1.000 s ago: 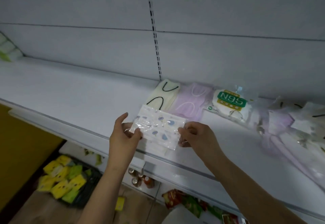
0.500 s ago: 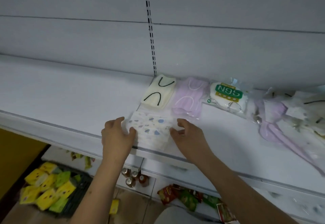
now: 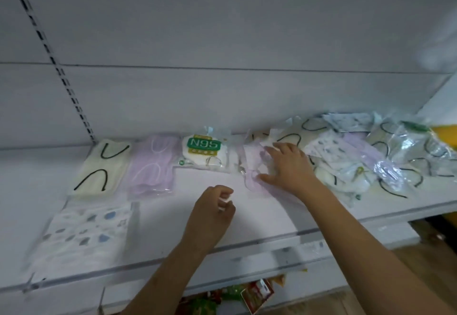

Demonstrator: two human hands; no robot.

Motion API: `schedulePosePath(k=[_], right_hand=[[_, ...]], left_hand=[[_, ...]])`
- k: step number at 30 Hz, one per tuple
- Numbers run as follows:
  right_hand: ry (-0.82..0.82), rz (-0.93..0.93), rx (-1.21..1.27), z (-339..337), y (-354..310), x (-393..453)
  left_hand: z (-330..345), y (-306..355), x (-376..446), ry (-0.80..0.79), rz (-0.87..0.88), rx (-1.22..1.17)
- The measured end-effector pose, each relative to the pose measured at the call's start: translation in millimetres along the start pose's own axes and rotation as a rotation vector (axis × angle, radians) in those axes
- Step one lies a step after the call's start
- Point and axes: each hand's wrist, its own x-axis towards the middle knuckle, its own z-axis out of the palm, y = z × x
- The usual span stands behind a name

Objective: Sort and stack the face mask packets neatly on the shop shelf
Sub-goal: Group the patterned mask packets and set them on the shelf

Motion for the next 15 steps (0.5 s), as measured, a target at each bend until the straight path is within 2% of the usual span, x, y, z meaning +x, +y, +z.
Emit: schedulePosePath(k=[2, 4, 7, 9, 15], right_hand=[[-0.010, -0.044, -0.032, 11.7, 19.1, -13.1], [0.082, -0.063, 0.013, 20.3, 36.8, -17.8], [0.279, -0.036, 0.233, 20.7, 52.1, -11.8], [0.347, 0.034, 0.368, 13.9, 54.3, -9.3], [0.296, 0.043, 0.487, 6.1, 55.8, -15.5]], left_hand=[[13.6, 2.8, 9.9, -0.035, -0.052, -0.005], [20.5, 5.8, 19.3, -0.028, -0.093, -0.013], [26.2, 11.2, 31.7, -0.015, -0.112, -0.003], [29.8, 16.0, 40.6, 0.006, -0.124, -0.009], [47.4, 42.1, 68.7, 0.049, -0.167, -0.245]])
